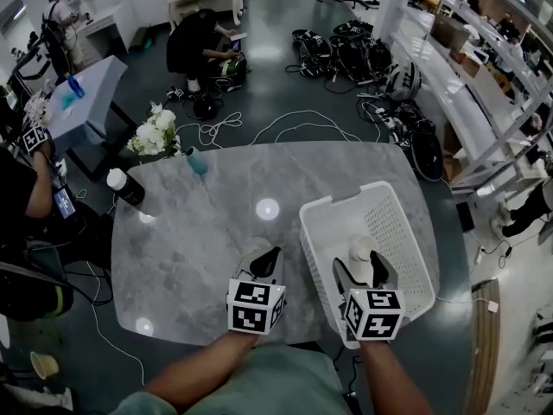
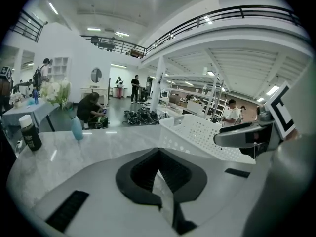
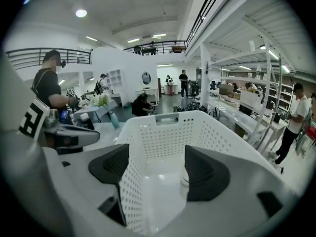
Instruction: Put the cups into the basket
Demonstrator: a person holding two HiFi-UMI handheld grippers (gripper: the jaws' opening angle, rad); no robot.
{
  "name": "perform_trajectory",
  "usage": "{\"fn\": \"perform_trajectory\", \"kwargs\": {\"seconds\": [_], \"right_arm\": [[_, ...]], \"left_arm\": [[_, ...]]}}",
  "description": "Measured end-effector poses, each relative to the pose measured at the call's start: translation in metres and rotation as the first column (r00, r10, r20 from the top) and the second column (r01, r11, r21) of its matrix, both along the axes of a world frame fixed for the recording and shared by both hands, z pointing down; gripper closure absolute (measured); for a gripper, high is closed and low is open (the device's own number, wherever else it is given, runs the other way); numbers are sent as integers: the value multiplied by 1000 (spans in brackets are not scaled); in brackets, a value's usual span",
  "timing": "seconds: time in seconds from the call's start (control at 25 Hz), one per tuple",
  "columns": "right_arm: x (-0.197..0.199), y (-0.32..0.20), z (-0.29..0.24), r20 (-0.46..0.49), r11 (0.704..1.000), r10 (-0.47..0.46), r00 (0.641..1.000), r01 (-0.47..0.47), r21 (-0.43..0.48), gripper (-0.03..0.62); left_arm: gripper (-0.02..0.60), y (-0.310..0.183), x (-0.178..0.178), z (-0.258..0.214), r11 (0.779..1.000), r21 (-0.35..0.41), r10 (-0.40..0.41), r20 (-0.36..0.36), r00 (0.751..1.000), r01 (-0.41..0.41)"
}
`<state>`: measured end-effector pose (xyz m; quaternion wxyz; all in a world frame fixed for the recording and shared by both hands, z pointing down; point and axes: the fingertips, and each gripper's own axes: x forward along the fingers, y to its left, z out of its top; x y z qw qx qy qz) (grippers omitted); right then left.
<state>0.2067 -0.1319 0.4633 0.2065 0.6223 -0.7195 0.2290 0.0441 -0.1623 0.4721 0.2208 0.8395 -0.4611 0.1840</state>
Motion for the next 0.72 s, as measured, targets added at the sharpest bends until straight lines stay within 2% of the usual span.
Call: {"fn": "perform_trajectory", "kwargs": {"seconds": [0.16,0.28,0.6,0.72], "right_arm": [[-34,8,-23,-3,997,-49,999,49,62,233],[-64,13,-31,-14,992,-86,996,87,96,269],[-137,27,-24,-7,977,-170,985,170,127,539],[-163,31,-17,-9,969,-220,976,219,115,566]], "left_arm": [[580,9,-24,-6,999,18,-30,-3,1000,30],[580,16,-49,-7,998,31,-59,-2,998,59],[580,43,-117,-7,985,47,-167,-4,986,167],[580,50,-139,-6,977,45,-209,-6,978,209]]}}
